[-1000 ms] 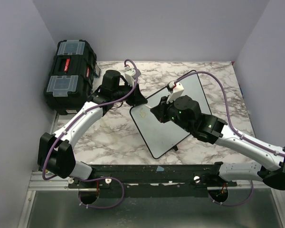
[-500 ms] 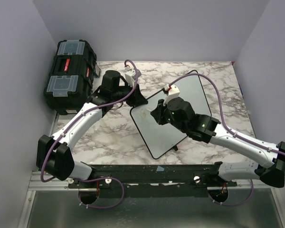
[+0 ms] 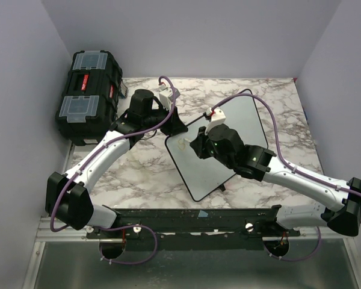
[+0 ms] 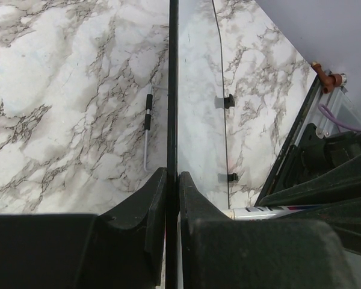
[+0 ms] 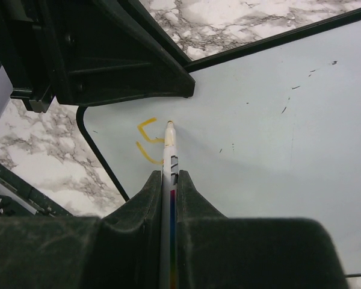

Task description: Write a sentence on the whiteboard

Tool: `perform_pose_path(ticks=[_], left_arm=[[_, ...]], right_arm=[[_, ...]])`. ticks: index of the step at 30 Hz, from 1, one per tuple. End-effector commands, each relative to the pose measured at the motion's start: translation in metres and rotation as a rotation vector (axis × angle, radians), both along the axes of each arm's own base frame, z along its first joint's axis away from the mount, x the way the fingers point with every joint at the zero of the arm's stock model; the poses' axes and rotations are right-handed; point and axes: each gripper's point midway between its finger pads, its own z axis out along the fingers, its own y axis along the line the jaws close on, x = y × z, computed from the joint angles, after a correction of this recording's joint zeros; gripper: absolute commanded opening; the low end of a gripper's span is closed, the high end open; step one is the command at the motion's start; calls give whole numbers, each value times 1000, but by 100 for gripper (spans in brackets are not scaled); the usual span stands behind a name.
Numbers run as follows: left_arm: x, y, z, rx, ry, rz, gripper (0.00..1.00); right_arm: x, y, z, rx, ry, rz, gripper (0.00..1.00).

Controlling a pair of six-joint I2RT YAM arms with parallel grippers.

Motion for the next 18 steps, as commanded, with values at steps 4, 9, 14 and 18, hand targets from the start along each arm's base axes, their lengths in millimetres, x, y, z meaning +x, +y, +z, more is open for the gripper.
perform_pose_path(ticks=[4,9,14,18], left_arm=[[-12,-9,35,-41,-90,-56,0],[-13,-10,36,-42,-93,-56,0],[-12,-11,34,-39,-91,-54,0],[-10,-11,33,-35,-89,-50,0]], right_arm=[[11,-24,-6,-70,-13,-128,1],[15,-30,-5,-85,-23,-166,1],[12,-26,2,-68,-26,-139,1],[7,-25,20,-19,-49,-99,1]])
